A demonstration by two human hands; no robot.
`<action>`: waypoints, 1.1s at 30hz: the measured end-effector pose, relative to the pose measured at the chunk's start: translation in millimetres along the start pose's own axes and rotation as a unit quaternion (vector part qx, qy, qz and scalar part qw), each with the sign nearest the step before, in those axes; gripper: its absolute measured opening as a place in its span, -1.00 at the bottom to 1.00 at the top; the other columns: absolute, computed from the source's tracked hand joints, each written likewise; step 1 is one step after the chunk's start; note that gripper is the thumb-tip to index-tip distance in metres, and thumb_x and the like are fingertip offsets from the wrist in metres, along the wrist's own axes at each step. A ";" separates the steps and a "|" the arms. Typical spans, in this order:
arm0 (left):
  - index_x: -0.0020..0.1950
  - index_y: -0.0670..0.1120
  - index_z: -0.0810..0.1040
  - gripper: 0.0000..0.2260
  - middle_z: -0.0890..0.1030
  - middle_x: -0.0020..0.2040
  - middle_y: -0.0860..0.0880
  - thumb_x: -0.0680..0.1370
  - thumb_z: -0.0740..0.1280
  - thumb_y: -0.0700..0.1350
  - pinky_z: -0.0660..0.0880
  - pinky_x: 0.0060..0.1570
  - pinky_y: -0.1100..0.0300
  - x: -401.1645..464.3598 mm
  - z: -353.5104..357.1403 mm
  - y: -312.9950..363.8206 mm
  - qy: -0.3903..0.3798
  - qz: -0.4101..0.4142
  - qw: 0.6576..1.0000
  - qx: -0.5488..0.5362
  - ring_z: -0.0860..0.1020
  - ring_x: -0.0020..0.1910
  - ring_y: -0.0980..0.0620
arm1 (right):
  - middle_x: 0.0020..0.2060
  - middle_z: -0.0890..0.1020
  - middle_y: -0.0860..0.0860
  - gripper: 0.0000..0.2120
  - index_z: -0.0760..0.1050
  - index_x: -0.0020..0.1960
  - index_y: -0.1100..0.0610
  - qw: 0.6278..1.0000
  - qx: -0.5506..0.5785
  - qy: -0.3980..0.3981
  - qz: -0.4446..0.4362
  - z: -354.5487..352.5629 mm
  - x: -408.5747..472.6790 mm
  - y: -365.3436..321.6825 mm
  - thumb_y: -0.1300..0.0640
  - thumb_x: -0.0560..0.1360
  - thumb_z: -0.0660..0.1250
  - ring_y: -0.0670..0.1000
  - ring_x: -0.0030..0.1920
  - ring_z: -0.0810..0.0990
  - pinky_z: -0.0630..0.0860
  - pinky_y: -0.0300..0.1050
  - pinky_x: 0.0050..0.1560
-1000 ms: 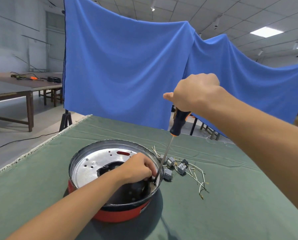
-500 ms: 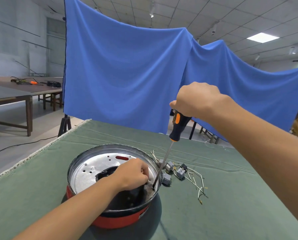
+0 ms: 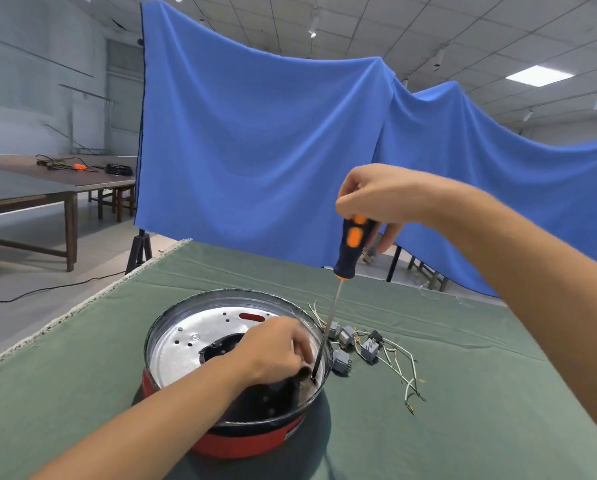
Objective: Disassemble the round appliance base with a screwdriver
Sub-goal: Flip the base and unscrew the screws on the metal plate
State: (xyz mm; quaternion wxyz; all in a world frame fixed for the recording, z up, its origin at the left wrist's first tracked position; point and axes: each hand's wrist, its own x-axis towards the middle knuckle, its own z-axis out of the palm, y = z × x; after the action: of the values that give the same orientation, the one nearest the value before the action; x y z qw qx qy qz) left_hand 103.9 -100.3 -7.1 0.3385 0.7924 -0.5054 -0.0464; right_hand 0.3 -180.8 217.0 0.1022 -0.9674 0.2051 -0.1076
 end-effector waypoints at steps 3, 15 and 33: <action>-0.23 0.01 0.69 -0.71 0.52 -0.27 0.26 0.32 0.23 -0.29 0.41 -0.08 0.31 0.8 0.7 1.3 0.004 0.034 0.999 -0.009 0.45 -0.14 0.23 | -0.25 0.64 0.04 -0.76 0.47 -0.01 0.18 0.999 0.046 0.012 -0.002 0.0 0.7 7.4 0.10 0.37 0.29 0.01 -0.31 0.65 0.65 0.00 -0.36; -0.23 -0.08 0.69 -0.69 0.64 -0.05 0.08 0.29 0.18 -0.34 0.52 0.05 0.14 1.2 5.0 -1.6 -0.041 0.015 0.997 -0.058 0.57 -0.01 0.10 | -0.35 0.67 -0.04 -0.75 0.43 -0.05 0.05 0.999 0.039 -0.034 -0.016 -4.0 -0.3 5.9 -0.03 0.39 0.41 -0.03 -0.37 0.65 0.53 -0.15 -0.45; -0.09 0.01 0.64 -0.81 0.51 -0.34 0.18 0.38 0.38 -0.23 0.35 -0.33 0.46 -2.3 -6.5 2.8 -0.120 0.013 0.992 -0.032 0.46 -0.38 0.31 | -0.14 0.63 0.03 -0.78 0.52 0.03 0.03 0.996 0.054 -0.048 -0.048 -6.5 1.6 1.2 0.24 0.42 0.34 0.04 -0.19 0.67 0.64 -0.08 -0.13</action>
State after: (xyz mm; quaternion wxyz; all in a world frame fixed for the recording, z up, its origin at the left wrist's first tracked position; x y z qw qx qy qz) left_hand 103.3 -96.0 -1.1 0.3015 0.7633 -0.5505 -0.1528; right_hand -0.4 -183.5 223.3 0.1589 -0.9733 0.1470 -0.0769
